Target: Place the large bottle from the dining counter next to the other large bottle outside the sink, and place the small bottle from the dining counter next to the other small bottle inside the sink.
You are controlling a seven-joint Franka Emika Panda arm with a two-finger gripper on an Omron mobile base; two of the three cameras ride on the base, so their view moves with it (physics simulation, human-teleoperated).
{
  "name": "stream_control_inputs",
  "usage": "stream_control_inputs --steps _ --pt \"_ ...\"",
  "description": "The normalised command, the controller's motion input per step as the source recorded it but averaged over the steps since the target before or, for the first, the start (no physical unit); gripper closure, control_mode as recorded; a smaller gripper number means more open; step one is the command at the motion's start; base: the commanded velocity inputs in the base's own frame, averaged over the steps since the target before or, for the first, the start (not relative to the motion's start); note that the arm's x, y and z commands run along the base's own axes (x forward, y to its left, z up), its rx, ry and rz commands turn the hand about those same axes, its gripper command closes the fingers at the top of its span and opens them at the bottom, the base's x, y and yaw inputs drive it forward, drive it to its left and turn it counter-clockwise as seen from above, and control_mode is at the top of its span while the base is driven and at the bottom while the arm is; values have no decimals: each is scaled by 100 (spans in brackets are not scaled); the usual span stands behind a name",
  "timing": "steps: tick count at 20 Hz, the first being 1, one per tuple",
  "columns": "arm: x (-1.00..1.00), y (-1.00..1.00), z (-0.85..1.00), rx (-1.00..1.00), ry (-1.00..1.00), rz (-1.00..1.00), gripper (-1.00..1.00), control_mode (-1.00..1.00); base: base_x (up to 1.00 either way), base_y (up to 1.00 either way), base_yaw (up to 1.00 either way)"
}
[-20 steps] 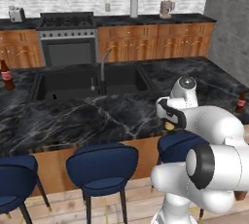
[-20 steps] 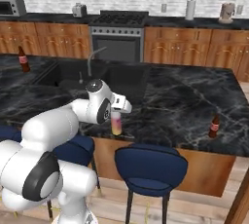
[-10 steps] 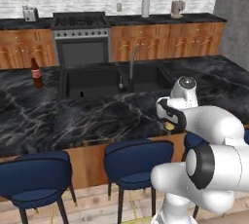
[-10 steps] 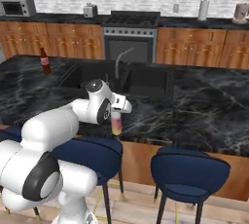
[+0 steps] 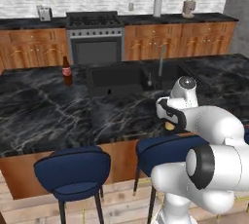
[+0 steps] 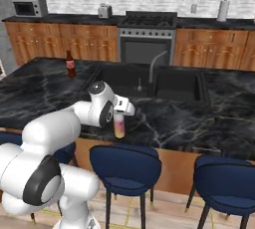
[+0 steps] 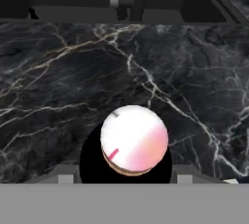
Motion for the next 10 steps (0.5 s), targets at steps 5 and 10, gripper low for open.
stream_control_inputs --steps 5,10 --pt "0 0 0 0 0 0 100 100 0 68 0" --pt "0 0 0 0 0 0 100 100 1 70 0"
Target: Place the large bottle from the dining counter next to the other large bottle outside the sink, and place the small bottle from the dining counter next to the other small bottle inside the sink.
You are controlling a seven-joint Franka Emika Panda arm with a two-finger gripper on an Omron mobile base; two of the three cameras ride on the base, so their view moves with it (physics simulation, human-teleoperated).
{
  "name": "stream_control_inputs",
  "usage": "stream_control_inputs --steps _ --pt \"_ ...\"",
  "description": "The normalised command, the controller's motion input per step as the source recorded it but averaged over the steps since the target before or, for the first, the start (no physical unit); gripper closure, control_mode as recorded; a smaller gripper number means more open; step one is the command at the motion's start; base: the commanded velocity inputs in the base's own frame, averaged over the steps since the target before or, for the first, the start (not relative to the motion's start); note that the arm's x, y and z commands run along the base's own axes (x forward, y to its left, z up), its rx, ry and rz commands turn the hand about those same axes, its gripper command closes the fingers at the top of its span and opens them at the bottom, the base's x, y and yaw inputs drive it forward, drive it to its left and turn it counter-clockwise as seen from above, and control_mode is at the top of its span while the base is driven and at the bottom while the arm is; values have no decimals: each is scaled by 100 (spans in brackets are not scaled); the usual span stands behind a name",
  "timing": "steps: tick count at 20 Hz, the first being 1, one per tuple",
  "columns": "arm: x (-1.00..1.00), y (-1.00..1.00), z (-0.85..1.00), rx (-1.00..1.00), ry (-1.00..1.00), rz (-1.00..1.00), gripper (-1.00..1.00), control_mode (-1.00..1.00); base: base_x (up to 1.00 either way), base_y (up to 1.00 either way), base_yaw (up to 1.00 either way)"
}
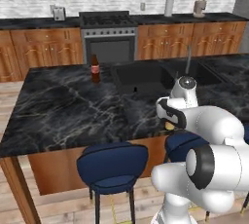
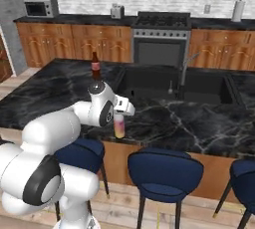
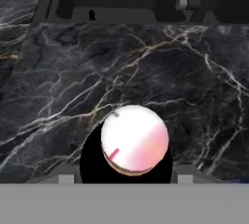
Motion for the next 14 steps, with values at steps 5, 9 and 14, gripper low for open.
stream_control_inputs --steps 5,9,14 --pt "0 0 0 0 0 0 100 100 3 69 0" --pt "0 0 0 0 0 0 100 100 1 69 0" --pt "0 0 0 0 0 0 100 100 1 71 0"
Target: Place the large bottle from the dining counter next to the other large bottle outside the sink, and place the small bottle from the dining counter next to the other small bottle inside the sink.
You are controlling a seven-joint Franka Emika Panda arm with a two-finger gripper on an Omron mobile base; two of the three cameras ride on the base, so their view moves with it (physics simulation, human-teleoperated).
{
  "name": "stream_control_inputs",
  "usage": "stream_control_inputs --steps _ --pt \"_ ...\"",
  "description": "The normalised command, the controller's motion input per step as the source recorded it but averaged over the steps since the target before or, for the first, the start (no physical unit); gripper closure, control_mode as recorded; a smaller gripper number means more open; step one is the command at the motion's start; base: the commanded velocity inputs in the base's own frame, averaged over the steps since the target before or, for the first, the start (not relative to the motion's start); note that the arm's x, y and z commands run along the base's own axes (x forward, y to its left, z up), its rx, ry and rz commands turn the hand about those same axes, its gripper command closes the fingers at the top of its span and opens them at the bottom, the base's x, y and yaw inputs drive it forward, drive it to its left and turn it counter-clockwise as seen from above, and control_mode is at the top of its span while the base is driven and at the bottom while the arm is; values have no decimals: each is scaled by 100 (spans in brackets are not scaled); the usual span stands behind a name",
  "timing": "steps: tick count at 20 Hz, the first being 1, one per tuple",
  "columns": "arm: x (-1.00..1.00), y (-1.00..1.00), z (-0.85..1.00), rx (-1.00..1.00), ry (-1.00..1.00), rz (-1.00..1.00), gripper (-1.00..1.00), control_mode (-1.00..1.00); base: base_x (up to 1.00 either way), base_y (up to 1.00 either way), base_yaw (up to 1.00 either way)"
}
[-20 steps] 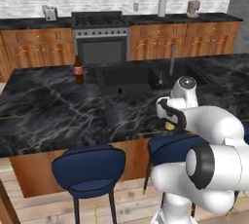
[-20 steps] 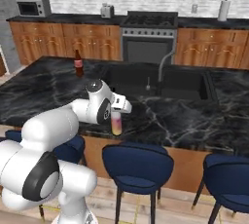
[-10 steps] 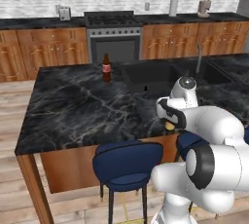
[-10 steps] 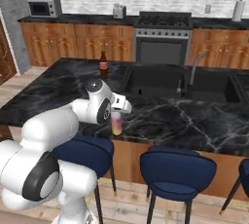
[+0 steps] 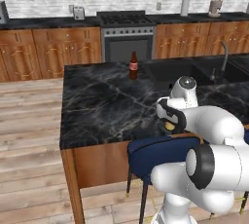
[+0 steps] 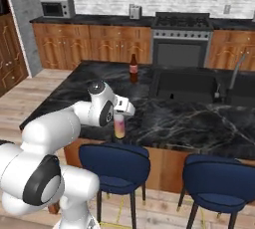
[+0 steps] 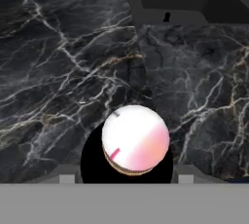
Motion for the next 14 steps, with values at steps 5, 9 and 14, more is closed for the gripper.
stream_control_inputs --steps 5,9,14 --pt "0 0 0 0 0 0 100 100 0 72 0" --pt "0 0 0 0 0 0 100 100 0 72 0" --pt "0 0 0 0 0 0 100 100 0 73 0"
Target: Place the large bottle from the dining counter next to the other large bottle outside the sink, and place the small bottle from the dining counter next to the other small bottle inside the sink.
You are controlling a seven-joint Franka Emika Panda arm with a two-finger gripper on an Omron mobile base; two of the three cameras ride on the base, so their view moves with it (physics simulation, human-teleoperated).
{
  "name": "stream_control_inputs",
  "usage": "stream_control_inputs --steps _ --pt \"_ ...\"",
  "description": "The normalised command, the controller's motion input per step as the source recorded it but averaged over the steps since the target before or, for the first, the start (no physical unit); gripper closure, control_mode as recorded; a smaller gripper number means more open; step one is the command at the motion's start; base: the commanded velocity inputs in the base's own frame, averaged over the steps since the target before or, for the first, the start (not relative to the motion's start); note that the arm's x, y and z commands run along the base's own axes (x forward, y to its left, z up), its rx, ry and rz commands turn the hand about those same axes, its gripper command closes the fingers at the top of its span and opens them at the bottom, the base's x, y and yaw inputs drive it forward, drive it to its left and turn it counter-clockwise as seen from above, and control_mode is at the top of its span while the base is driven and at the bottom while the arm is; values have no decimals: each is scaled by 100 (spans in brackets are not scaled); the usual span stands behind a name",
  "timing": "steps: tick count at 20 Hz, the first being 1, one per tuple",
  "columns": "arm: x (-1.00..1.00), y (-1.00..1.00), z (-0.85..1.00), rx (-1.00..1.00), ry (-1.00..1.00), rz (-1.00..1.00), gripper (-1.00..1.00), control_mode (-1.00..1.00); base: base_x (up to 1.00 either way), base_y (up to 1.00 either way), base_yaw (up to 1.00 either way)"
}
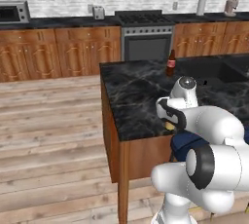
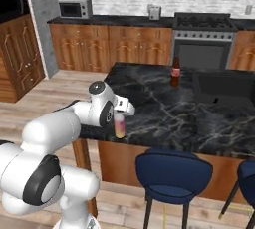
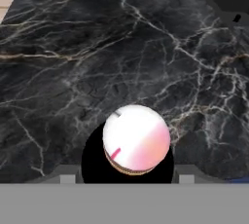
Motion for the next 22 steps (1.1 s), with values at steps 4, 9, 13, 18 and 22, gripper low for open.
stream_control_inputs --steps 4,9,13,18,22 --pt "0 0 0 0 0 0 100 100 0 74 0" --pt "0 0 0 0 0 0 100 100 0 78 0" --pt "0 0 0 0 0 0 100 100 3 79 0" --pt "0 0 0 0 0 0 100 100 18 68 0" --pt "0 0 0 0 0 0 100 100 37 51 0"
